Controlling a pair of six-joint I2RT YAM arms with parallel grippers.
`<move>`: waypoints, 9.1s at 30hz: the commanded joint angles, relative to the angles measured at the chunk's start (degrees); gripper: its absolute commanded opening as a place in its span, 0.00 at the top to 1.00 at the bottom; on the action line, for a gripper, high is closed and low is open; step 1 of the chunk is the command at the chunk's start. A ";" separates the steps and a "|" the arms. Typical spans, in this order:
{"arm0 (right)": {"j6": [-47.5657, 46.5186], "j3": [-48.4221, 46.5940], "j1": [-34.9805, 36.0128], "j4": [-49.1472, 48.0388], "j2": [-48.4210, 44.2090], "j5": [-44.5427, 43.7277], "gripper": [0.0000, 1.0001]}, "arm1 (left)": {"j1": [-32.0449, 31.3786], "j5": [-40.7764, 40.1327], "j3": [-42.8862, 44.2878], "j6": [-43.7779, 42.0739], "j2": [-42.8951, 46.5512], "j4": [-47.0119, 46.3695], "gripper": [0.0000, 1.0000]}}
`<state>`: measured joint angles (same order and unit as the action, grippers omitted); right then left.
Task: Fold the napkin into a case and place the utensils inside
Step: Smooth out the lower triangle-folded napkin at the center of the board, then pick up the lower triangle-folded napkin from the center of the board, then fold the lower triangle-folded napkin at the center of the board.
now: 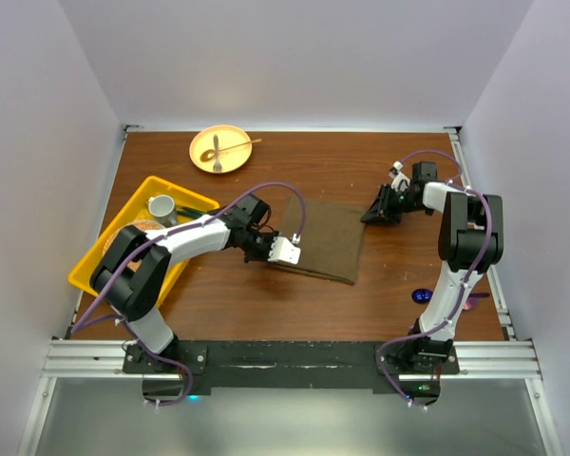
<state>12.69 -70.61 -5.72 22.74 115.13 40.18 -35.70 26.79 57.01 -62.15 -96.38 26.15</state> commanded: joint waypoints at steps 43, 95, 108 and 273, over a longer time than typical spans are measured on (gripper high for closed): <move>-4.76 3.99 -0.52 5.20 -0.26 1.13 0.89 | 3.63 14.87 10.83 16.08 4.63 0.52 0.61; -15.14 -0.40 -2.10 11.61 3.00 7.19 0.45 | -2.18 17.50 11.80 5.15 -4.87 14.29 0.59; -0.69 4.49 8.34 2.88 -10.37 25.20 0.02 | 6.96 30.86 4.08 72.31 -4.07 -36.23 0.32; -24.81 -8.93 6.86 25.59 -0.52 16.77 1.00 | -8.51 6.35 7.86 39.56 -5.67 -12.88 0.82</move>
<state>-9.65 -77.17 0.86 46.44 115.24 55.07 -45.84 34.00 72.36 -19.29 -105.41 6.55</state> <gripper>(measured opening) 0.027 0.216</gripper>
